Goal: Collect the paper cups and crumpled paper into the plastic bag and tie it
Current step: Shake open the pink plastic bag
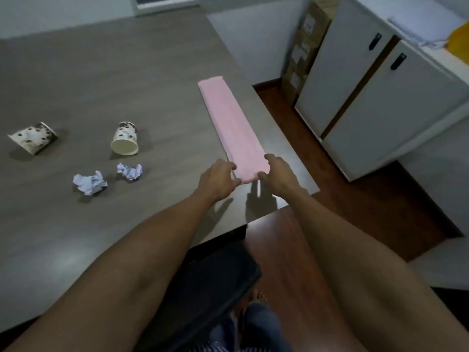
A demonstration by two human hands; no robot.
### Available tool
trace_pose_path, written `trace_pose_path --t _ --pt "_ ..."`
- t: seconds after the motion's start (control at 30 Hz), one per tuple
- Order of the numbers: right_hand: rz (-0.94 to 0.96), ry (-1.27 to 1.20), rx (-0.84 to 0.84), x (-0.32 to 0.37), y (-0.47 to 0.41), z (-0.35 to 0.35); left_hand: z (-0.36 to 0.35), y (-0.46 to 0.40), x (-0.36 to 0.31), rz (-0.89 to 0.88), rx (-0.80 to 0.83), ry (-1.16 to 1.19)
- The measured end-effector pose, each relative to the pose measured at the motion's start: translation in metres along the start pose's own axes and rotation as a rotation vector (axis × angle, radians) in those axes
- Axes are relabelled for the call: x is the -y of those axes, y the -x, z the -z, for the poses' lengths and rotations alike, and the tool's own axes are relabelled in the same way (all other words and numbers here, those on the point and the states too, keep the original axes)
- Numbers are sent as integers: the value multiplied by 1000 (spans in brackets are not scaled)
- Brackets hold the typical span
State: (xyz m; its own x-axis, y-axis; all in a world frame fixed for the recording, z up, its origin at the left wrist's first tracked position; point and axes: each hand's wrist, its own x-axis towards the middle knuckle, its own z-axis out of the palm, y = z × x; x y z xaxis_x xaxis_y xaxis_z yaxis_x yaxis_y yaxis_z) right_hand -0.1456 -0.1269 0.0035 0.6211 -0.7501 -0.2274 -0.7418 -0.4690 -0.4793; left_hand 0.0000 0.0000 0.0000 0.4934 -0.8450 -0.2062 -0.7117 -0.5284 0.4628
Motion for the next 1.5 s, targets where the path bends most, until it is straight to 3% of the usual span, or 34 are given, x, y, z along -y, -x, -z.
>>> trace_pose_path --t 0.13,0.37,0.53,0.73,0.83,0.9,0.93,1.0,1.07,1.13,1.23,1.33,1.43,1.5 --pt "-96 -68 19 -19 -12 -24 -35 -10 7 39 -1 25" --pt "-119 -110 -138 -33 -32 -53 -65 -27 15 30 -141 96" --pt "-201 -306 -121 -14 -33 -48 -39 -28 12 292 -296 493" --pt "-284 -330 -189 19 -33 -14 25 -43 25 670 -484 1015" --pt "-437 -414 -206 28 -25 15 61 -43 36 726 -601 1212" --pt "-512 -384 -103 37 -19 36 84 -37 40 713 -613 1278" --pt "-495 -319 -21 45 -16 46 93 -33 42 703 -608 1252" --pt "-281 -227 156 71 -14 67 108 -29 43 682 -600 1130" --pt "-33 -312 295 109 -13 78 118 -24 38 651 -579 1078" --pt "96 -322 360 143 -6 70 125 -19 31 627 -572 1087" --pt "26 -258 144 157 -2 32 132 -11 27 559 -615 1019" --pt "-202 -555 -100 148 2 26 140 9 41 261 -681 520" --pt "-255 -663 -241 141 -3 53 148 31 61 21 -484 166" --pt "-305 -647 -262 137 -6 70 145 38 74 81 -408 -41"
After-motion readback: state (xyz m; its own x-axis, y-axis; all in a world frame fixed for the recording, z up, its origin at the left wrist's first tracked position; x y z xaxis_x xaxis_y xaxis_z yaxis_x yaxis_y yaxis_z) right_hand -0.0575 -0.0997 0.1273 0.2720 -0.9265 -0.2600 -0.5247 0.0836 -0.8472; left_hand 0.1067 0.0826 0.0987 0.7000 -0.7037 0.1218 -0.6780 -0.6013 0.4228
